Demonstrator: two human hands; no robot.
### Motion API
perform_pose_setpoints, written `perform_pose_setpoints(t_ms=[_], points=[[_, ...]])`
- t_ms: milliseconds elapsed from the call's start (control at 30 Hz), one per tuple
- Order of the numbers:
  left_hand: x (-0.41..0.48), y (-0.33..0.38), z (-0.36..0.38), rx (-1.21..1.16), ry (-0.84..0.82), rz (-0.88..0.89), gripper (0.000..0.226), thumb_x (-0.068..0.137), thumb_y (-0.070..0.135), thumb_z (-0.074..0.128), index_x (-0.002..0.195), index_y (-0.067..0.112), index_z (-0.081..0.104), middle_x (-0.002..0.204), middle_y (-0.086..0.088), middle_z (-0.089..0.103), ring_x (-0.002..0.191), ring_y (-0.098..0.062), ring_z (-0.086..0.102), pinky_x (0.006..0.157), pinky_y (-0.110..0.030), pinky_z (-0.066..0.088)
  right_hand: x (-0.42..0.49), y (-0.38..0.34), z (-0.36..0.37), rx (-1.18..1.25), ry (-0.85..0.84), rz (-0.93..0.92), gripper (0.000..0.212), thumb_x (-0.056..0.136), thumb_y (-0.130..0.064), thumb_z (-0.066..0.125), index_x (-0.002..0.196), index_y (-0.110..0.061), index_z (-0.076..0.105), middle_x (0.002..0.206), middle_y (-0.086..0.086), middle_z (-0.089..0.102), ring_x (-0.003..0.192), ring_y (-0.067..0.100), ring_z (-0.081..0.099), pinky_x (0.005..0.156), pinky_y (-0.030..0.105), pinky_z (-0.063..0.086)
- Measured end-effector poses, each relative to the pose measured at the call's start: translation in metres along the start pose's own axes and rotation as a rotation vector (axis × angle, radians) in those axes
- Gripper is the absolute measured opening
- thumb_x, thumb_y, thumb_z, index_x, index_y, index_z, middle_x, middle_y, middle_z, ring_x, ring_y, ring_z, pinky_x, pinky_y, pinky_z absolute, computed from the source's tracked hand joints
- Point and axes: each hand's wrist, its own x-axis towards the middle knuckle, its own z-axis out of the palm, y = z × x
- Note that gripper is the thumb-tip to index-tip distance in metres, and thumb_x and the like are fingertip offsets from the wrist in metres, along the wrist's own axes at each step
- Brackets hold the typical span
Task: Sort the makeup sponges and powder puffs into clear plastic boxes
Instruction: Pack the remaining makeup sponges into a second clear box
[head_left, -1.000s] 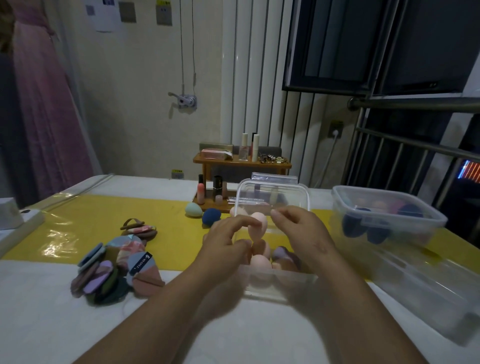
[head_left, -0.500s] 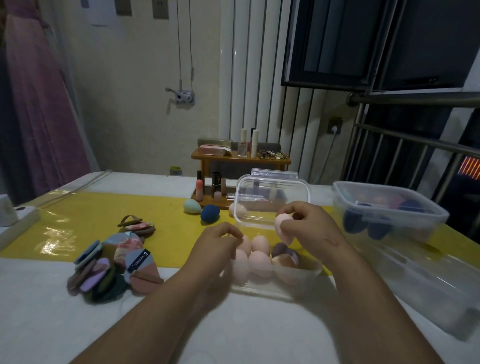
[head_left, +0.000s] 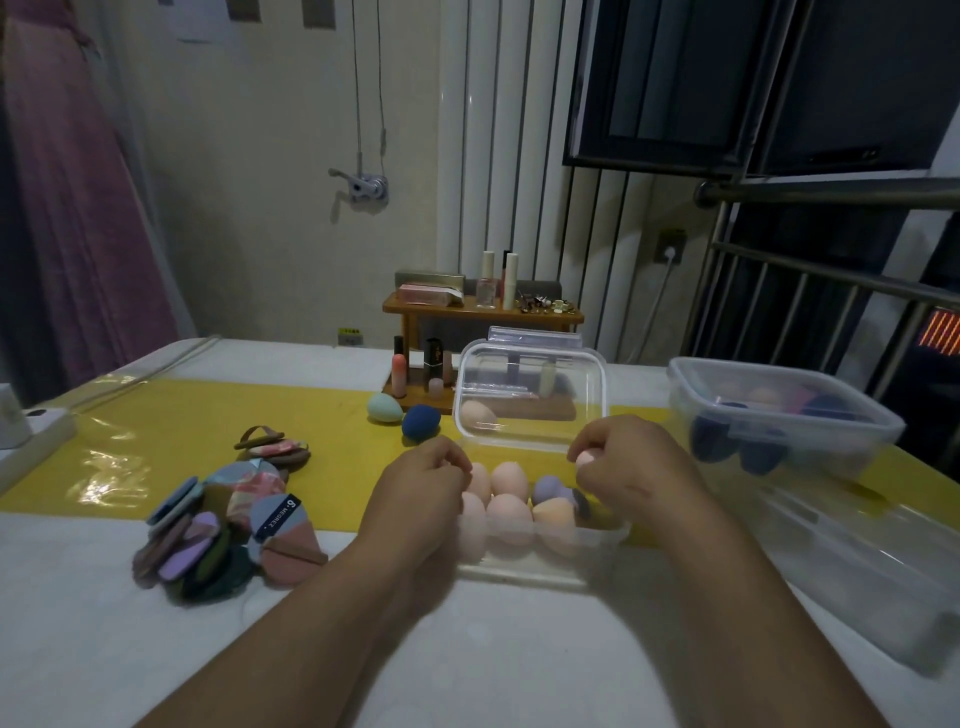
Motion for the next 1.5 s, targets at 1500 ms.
perform_pose_setpoints(t_ms=[1500], points=[[-0.001, 0.003, -0.003, 0.108, -0.006, 0.006, 0.020, 0.081, 0.008, 0.049, 0.075, 0.022, 0.062, 0.082, -0.005, 0.065, 0.083, -0.032, 0.061, 0.075, -0.052, 0.051, -0.001, -0.009, 0.011, -0.298, 0.004, -0.051, 0.028, 0.082, -0.027, 0.071, 0.109, -0.035, 0.065, 0.104, -0.003, 0.062, 0.097, 0.021, 0.049, 0.092, 0.035, 0.049]])
